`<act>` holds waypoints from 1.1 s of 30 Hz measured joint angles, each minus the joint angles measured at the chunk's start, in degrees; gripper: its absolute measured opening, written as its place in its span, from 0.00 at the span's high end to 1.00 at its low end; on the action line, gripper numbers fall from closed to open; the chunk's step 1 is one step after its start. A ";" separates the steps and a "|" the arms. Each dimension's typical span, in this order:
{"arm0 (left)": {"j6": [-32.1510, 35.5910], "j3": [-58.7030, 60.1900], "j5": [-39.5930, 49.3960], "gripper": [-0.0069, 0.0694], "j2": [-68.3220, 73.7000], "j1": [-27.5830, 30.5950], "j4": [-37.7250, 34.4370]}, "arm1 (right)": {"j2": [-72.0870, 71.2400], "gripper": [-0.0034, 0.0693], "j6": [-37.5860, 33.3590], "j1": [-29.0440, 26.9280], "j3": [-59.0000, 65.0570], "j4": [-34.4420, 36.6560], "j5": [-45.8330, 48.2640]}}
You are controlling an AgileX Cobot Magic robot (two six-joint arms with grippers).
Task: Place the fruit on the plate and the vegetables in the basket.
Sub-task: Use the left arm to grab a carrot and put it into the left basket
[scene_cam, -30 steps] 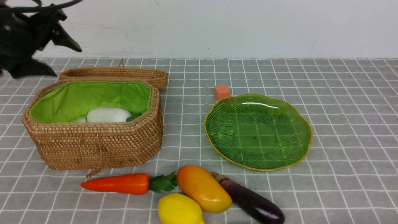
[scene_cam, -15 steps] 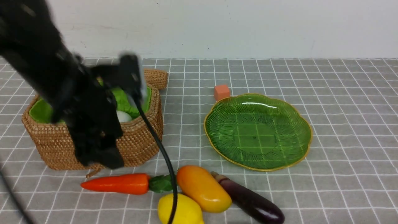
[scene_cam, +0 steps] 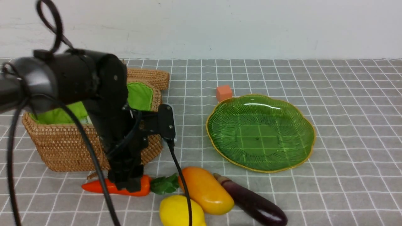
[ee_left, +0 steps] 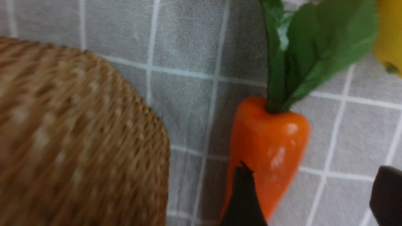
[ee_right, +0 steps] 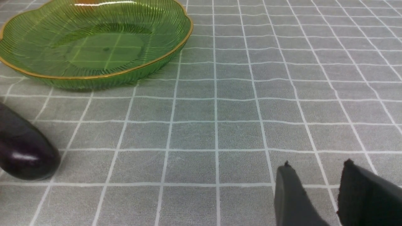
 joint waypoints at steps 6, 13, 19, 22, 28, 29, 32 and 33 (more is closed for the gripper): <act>-0.23 -0.19 -3.00 0.25 2.85 -0.03 0.15 | 0.00 0.62 0.00 0.00 0.00 0.00 0.00; -0.83 -0.78 -3.96 0.32 3.88 -0.03 0.42 | 0.00 0.62 0.00 0.00 0.00 0.00 0.00; -1.06 -0.84 -3.79 0.52 3.20 -0.03 0.64 | 0.00 0.62 0.00 0.00 0.00 0.00 0.00; -3.93 -0.06 -2.75 0.55 1.11 -0.03 0.92 | 0.00 0.62 0.00 0.00 0.00 0.00 0.00; -7.41 0.13 -0.39 0.40 -8.43 -0.03 2.37 | 0.00 0.62 0.00 0.00 0.00 0.00 0.00; -7.49 0.13 0.49 0.36 -10.34 -0.03 2.37 | 0.00 0.62 0.00 0.00 0.00 0.00 0.00; -6.53 1.50 2.15 0.21 -14.97 -0.03 1.54 | 0.00 0.62 0.00 0.00 0.00 0.00 0.00; -4.79 3.22 2.16 0.15 -16.41 -0.03 1.19 | 0.00 0.62 0.00 0.00 0.00 0.00 0.00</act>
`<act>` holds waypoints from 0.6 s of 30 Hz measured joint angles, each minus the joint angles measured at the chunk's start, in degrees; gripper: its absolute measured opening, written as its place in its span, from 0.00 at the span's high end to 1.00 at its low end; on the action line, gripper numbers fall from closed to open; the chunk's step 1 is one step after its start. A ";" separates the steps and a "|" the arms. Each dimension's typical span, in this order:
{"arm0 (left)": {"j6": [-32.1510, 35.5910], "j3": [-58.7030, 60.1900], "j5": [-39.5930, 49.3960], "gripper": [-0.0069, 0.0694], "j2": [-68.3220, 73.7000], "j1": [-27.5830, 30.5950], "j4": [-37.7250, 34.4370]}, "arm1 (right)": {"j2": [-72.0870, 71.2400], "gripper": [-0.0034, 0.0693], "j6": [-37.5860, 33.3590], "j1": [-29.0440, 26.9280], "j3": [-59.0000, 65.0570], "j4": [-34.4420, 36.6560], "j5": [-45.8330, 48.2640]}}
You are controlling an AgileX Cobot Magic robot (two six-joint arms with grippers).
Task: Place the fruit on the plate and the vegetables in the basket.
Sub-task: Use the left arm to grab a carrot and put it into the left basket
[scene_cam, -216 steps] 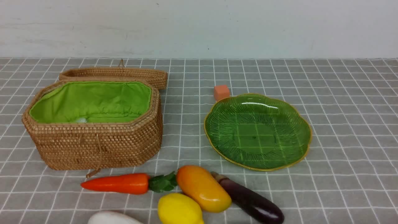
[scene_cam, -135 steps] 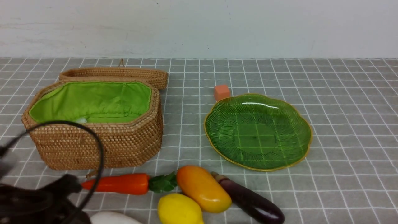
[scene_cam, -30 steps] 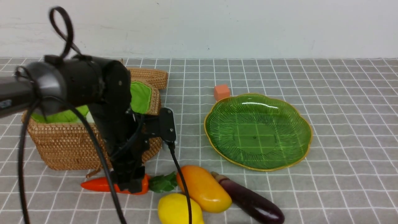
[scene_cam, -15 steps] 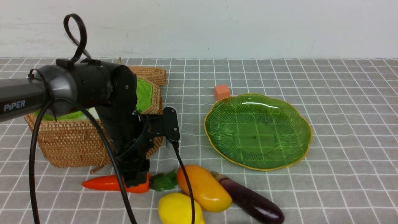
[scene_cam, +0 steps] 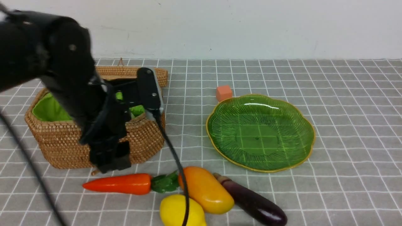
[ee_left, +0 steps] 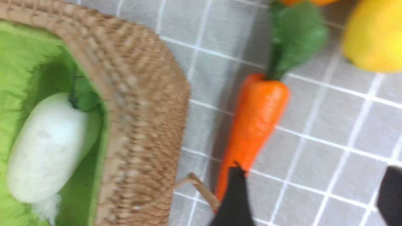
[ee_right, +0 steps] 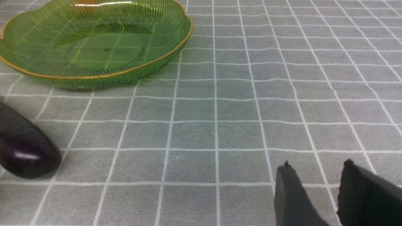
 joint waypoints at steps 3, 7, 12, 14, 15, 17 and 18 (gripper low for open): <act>5.74 4.58 -3.49 0.08 -1.28 0.00 -0.36 | 0.00 0.62 0.00 0.00 0.00 0.00 0.00; 9.73 9.34 -12.35 0.09 0.77 0.00 -0.30 | 0.00 0.62 0.00 0.00 0.00 0.00 0.00; 10.72 10.56 -16.15 0.16 5.80 0.00 2.12 | 0.00 0.62 0.00 0.00 0.00 0.00 0.00; 10.79 10.63 -16.68 0.19 8.21 0.00 2.45 | 0.00 0.62 0.00 0.00 0.00 0.00 0.00; 10.84 10.63 -17.10 0.20 9.12 0.00 2.45 | 0.00 0.62 0.00 0.00 0.00 0.00 0.00; 10.84 10.63 -18.01 0.21 10.70 0.00 2.45 | 0.00 0.62 0.00 0.00 0.00 0.00 0.00; 10.84 10.63 -18.65 0.21 11.72 0.00 2.45 | 0.00 0.62 0.00 0.00 0.00 0.00 0.00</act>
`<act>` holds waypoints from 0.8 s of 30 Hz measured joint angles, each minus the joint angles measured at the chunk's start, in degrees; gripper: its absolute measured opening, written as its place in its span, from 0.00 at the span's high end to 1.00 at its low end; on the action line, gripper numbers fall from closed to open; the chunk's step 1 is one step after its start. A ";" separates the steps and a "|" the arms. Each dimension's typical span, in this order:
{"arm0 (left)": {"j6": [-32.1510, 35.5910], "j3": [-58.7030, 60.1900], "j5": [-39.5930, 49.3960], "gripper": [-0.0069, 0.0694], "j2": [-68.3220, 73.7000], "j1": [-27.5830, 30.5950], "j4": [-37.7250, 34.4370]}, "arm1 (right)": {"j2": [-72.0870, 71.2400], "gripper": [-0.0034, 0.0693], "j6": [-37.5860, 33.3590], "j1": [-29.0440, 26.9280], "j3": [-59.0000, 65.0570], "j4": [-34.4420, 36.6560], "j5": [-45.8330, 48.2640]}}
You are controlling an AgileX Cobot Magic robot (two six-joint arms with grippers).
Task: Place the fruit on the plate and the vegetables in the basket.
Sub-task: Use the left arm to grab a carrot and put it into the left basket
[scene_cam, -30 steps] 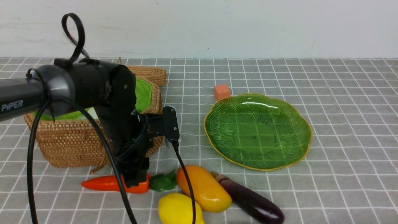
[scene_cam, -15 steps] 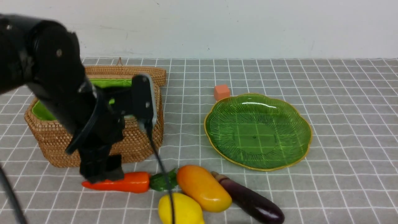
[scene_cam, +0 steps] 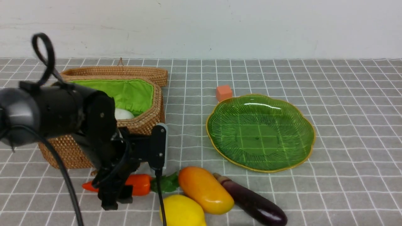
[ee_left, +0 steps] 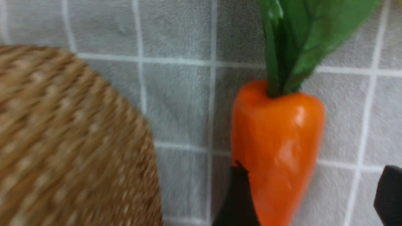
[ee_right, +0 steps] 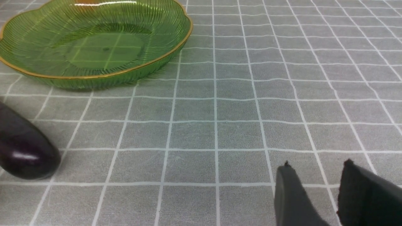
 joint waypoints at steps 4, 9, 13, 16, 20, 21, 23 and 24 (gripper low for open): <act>-0.18 0.00 -2.47 0.21 3.36 0.00 -0.33 | 0.00 0.62 0.00 0.00 0.00 0.00 0.00; -2.22 0.00 -3.31 0.24 4.44 0.00 -0.33 | -0.02 0.62 0.00 0.00 0.00 0.00 0.00; -3.84 0.00 -3.15 0.35 4.44 0.00 -0.33 | -0.02 0.62 0.00 0.00 0.00 0.00 0.00; -5.27 0.00 -2.13 0.43 4.26 0.00 -0.43 | -0.02 0.62 0.00 0.00 0.00 0.00 0.00; -7.05 0.00 0.26 0.43 1.90 0.00 -0.49 | -0.02 0.62 0.00 0.00 0.00 0.00 0.00; -7.39 0.00 1.30 0.43 0.78 0.00 -0.49 | -0.02 0.62 0.00 0.00 0.00 0.00 0.00; -7.75 0.00 3.90 0.43 -2.04 0.00 -0.49 | -0.02 0.62 0.00 0.00 0.00 0.00 0.00; -7.75 0.00 4.17 0.43 -2.36 0.00 -0.49 | -0.02 0.62 0.00 0.00 0.00 0.00 0.00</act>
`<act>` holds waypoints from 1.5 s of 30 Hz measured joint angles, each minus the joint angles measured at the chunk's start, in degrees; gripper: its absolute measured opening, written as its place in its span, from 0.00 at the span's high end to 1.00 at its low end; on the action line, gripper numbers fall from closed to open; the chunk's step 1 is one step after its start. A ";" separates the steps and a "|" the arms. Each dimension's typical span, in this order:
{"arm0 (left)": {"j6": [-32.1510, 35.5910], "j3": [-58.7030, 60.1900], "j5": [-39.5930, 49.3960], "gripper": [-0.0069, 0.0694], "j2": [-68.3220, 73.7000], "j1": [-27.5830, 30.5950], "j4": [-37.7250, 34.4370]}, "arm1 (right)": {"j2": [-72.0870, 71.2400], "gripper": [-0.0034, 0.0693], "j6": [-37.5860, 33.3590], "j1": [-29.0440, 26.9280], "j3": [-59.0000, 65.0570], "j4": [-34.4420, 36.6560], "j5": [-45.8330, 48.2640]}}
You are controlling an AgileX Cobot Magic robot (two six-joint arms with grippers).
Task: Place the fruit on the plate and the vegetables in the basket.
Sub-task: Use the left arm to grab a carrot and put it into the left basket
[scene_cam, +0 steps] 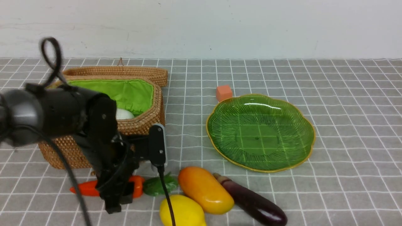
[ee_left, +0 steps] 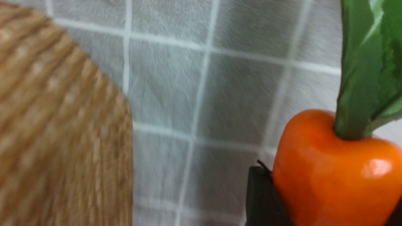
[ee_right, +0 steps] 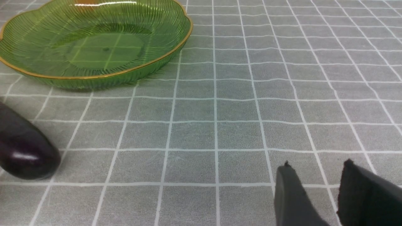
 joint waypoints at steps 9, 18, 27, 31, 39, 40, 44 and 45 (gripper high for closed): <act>-1.83 -7.36 2.39 0.43 -15.10 0.00 13.77 | 0.00 0.62 0.00 0.00 0.00 0.00 0.00; -13.49 -10.40 -14.97 0.43 -8.75 2.96 26.29 | 0.00 0.62 0.00 0.00 0.00 0.00 0.00; -16.52 -10.31 -20.07 0.43 -0.87 7.86 26.07 | 0.00 0.62 0.00 0.00 0.00 0.00 0.00; -16.66 -10.31 -21.03 0.43 -0.93 7.86 25.44 | 0.00 0.62 0.00 0.00 0.00 0.00 0.00; -23.50 -10.31 -19.78 0.10 -1.44 7.86 22.19 | 0.00 0.62 0.00 0.00 0.00 0.00 0.00; -24.21 -10.31 -19.40 0.07 -1.76 7.86 21.81 | 0.00 0.62 0.00 0.00 0.00 0.00 0.00; -27.33 -10.31 -14.50 0.04 -5.40 7.86 16.58 | 0.00 0.62 0.00 0.00 0.00 0.00 0.00; -29.68 -10.31 -12.15 0.05 -6.63 7.86 13.35 | 0.00 0.62 0.00 0.00 0.00 0.00 0.00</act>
